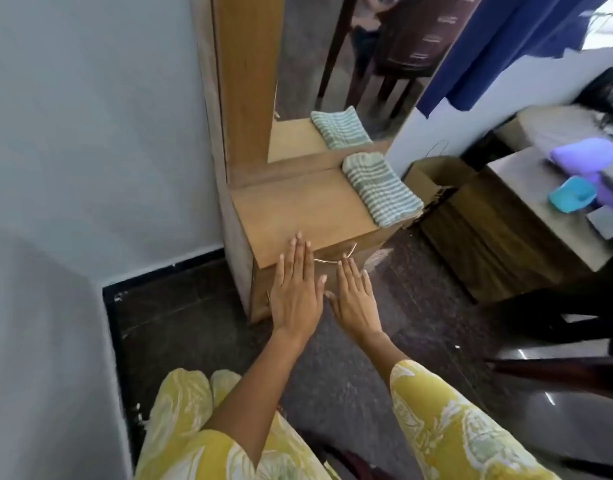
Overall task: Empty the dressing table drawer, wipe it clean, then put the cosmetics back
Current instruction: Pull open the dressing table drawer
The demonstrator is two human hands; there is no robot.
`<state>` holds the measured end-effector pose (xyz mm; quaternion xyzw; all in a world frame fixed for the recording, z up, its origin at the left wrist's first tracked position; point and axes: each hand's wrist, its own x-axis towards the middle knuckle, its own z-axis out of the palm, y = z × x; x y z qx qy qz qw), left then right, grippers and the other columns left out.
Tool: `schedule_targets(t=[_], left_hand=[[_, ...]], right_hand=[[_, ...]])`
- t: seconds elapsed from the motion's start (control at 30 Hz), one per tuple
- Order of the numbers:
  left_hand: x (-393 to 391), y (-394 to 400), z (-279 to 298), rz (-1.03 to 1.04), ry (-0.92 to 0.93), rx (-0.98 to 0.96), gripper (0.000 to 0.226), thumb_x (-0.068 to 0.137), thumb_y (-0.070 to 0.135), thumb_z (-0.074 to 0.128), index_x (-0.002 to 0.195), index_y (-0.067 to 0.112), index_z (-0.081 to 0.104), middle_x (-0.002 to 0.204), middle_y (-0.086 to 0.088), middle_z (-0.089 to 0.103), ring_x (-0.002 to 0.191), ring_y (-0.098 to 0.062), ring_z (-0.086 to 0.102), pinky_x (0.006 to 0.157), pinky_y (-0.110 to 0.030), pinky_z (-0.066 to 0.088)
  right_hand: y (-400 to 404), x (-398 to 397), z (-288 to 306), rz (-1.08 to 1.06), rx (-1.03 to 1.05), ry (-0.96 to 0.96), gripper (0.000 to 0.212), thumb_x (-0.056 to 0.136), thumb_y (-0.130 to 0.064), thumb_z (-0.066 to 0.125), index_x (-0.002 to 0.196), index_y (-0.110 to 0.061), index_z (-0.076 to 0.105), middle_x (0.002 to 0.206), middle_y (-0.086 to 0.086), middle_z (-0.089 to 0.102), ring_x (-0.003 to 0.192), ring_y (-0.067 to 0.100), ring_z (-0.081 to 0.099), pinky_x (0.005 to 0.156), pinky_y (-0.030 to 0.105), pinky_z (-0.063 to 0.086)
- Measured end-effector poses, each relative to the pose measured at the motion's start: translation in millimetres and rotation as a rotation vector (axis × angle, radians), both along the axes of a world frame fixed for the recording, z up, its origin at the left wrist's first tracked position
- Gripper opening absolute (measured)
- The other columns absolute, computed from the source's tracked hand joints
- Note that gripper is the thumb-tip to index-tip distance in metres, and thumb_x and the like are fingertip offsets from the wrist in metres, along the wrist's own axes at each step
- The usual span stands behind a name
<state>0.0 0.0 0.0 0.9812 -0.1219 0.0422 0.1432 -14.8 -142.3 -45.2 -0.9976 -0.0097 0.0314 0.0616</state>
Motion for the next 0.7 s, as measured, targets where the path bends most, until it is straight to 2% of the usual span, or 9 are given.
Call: schedule_targets(t=[0.07, 0.13, 0.2, 0.27, 0.37, 0.43, 0.57, 0.7], left_hand=[[5.5, 0.8, -9.8, 0.045, -0.05, -0.024, 0.062, 0.1, 0.04, 0.018, 0.15, 0.003, 0.006, 0.157, -0.014, -0.005, 0.145, -0.023, -0.007, 0.117, -0.036, -0.007], [10.4, 0.9, -22.0, 0.042, -0.104, -0.032, 0.062, 0.1, 0.04, 0.016, 0.15, 0.005, 0.008, 0.157, -0.013, -0.003, 0.145, -0.023, -0.005, 0.117, -0.036, -0.005], [9.8, 1.1, -31.4, 0.012, -0.134, -0.037, 0.061, 0.1, 0.04, 0.017, 0.15, 0.007, 0.009, 0.158, -0.011, -0.001, 0.145, -0.022, -0.004, 0.117, -0.036, -0.005], [12.0, 1.5, -39.3, 0.016, -0.174, -0.039, 0.061, 0.1, 0.04, 0.02, 0.151, 0.007, 0.009, 0.158, -0.01, 0.0, 0.146, -0.021, -0.004, 0.117, -0.035, -0.007], [14.3, -0.3, -44.7, 0.03, -0.205, -0.02, 0.061, 0.101, 0.04, 0.023, 0.15, 0.007, 0.01, 0.158, -0.01, 0.002, 0.146, -0.022, -0.002, 0.116, -0.035, -0.008], [12.3, -0.5, -45.6, 0.024, -0.214, -0.007, 0.06, 0.102, 0.039, 0.023, 0.151, 0.008, 0.008, 0.158, -0.01, 0.001, 0.146, -0.022, -0.003, 0.116, -0.035, -0.009], [7.3, 2.7, -40.5, 0.018, -0.189, 0.001, 0.061, 0.101, 0.041, 0.019, 0.151, 0.01, 0.003, 0.159, -0.007, -0.002, 0.146, -0.02, -0.007, 0.117, -0.036, -0.007], [6.8, 5.2, -35.9, -0.003, -0.18, -0.01, 0.061, 0.101, 0.041, 0.021, 0.151, 0.012, 0.001, 0.159, -0.006, -0.004, 0.145, -0.018, -0.01, 0.117, -0.036, -0.007]], right_hand=[[2.0, 10.0, -13.3, 0.012, 0.015, -0.087, 0.06, 0.098, -0.032, 0.042, 0.147, -0.003, 0.025, 0.157, 0.012, 0.019, 0.147, 0.023, 0.013, 0.119, 0.038, 0.003], [7.8, 20.8, -22.6, 0.018, 0.004, -0.176, 0.054, 0.094, -0.028, 0.043, 0.14, -0.001, 0.04, 0.148, 0.016, 0.039, 0.141, 0.028, 0.032, 0.117, 0.044, 0.015], [13.4, 27.3, -33.7, 0.021, 0.025, -0.267, 0.049, 0.09, -0.026, 0.039, 0.13, 0.0, 0.051, 0.133, 0.018, 0.054, 0.128, 0.032, 0.048, 0.112, 0.049, 0.029], [14.3, 33.9, -42.5, 0.014, 0.044, -0.358, 0.042, 0.09, -0.024, 0.039, 0.12, -0.002, 0.057, 0.119, 0.016, 0.061, 0.114, 0.032, 0.057, 0.107, 0.048, 0.037], [13.7, 45.4, -48.1, -0.023, 0.101, -0.43, 0.025, 0.088, -0.02, 0.042, 0.097, -0.004, 0.06, 0.091, 0.016, 0.062, 0.089, 0.035, 0.06, 0.093, 0.044, 0.044], [14.6, 45.7, -48.9, -0.044, 0.13, -0.447, 0.009, 0.085, -0.011, 0.051, 0.084, -0.003, 0.056, 0.079, 0.017, 0.058, 0.077, 0.035, 0.056, 0.082, 0.042, 0.042], [12.0, 38.3, -41.3, -0.036, 0.189, -0.399, 0.004, 0.083, -0.004, 0.053, 0.083, 0.001, 0.055, 0.08, 0.021, 0.058, 0.077, 0.038, 0.055, 0.072, 0.042, 0.042], [7.9, 21.1, -42.2, -0.055, 0.22, -0.383, 0.007, 0.084, -0.003, 0.049, 0.088, -0.001, 0.054, 0.086, 0.018, 0.057, 0.082, 0.035, 0.053, 0.073, 0.04, 0.04]])
